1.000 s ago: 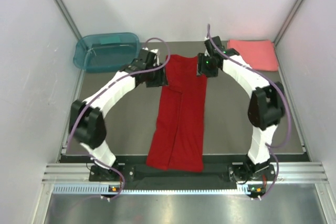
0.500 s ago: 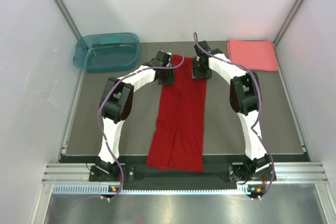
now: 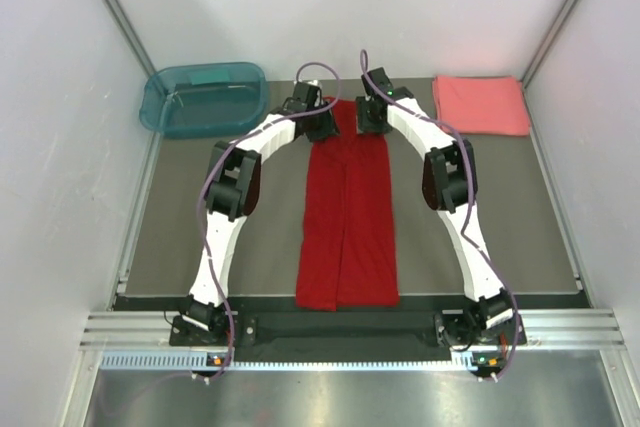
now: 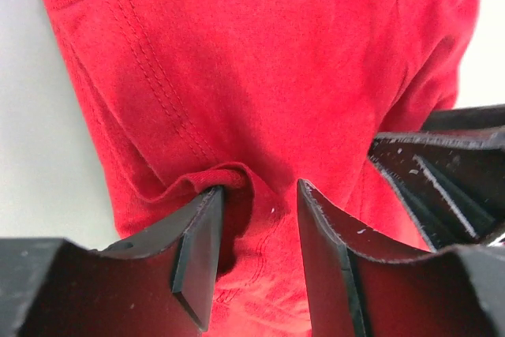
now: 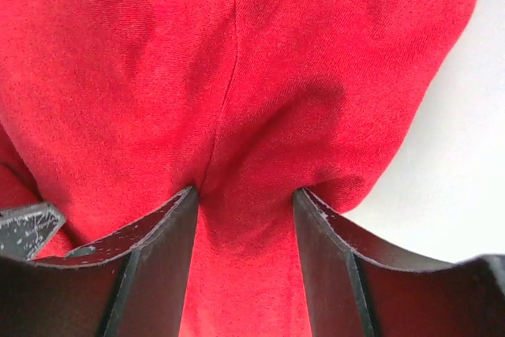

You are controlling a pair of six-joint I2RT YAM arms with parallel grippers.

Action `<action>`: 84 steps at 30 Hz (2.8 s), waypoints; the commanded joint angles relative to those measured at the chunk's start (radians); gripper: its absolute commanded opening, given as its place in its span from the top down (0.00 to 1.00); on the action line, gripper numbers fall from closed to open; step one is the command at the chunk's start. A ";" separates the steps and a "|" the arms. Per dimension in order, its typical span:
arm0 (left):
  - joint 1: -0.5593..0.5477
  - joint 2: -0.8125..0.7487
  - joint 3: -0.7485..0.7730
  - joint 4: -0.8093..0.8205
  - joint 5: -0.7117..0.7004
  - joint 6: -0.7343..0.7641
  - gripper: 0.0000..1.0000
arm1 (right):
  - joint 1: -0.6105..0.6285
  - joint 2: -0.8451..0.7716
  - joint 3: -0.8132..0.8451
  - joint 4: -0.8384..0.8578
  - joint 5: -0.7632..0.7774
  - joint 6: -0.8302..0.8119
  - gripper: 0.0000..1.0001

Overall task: Fold and stack the t-shirts
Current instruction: Fold the tshirt

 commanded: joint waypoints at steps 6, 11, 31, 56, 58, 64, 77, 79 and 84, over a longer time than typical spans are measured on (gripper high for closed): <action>0.079 0.216 0.179 0.023 0.050 -0.043 0.52 | -0.043 0.117 0.095 0.172 -0.044 -0.013 0.49; 0.085 0.227 0.199 0.031 0.076 -0.044 0.52 | -0.060 0.112 0.107 0.197 -0.059 -0.028 0.49; 0.083 -0.194 0.084 -0.220 0.011 0.103 0.43 | -0.097 -0.307 -0.013 0.013 -0.163 -0.008 0.00; 0.065 -1.238 -1.311 -0.155 0.476 -0.052 0.52 | -0.108 -1.339 -1.681 0.232 -0.746 0.159 0.53; 0.062 -1.224 -1.350 -0.136 0.510 -0.067 0.53 | -0.109 -1.371 -1.722 0.250 -0.754 0.171 0.54; 0.059 -1.211 -1.413 -0.141 0.536 -0.086 0.52 | -0.109 -1.397 -1.839 0.286 -0.769 0.180 0.53; 0.022 -1.179 -1.525 -0.047 0.545 -0.175 0.47 | -0.109 -1.339 -1.954 0.419 -0.843 0.220 0.55; -0.003 -1.166 -1.520 -0.032 0.535 -0.194 0.46 | -0.108 -1.331 -1.956 0.422 -0.845 0.219 0.56; -0.082 -1.106 -1.496 -0.022 0.478 -0.228 0.46 | -0.109 -1.323 -1.971 0.434 -0.849 0.214 0.58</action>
